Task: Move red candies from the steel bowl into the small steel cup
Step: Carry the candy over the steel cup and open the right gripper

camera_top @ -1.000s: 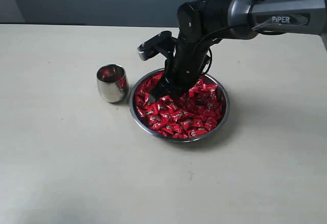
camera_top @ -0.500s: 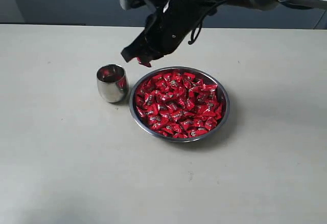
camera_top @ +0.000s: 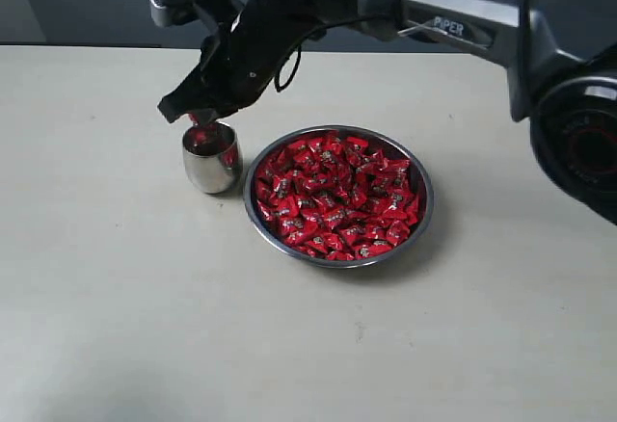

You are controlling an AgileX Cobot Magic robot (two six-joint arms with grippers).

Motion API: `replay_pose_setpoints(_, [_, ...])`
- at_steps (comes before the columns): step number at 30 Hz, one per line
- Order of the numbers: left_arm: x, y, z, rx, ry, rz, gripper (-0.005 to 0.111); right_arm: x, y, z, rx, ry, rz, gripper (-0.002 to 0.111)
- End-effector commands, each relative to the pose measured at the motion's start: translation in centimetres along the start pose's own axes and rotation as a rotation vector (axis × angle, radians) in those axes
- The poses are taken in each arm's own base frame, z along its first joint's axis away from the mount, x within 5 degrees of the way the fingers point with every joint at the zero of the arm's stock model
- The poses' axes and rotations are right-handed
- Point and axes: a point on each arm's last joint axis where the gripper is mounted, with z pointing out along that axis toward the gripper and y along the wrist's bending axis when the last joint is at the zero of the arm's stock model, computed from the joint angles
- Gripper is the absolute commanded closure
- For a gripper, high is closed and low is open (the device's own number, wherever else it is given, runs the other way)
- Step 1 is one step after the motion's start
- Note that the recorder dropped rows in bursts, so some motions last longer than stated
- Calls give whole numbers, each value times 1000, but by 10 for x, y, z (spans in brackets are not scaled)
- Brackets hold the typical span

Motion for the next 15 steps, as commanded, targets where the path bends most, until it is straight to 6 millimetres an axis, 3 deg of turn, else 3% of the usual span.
replay_pose_setpoints(1, [-3,0,-1,4,-18,2,106,3,-4,14,-8,23,-4,109])
replay_pose_setpoints(10, [-3,0,-1,4,-18,2,106,10,-11,26,33,62,-31,107])
replay_pose_setpoints(15, [-3,0,-1,4,-18,2,106,9,-11,26,36,53,-27,74])
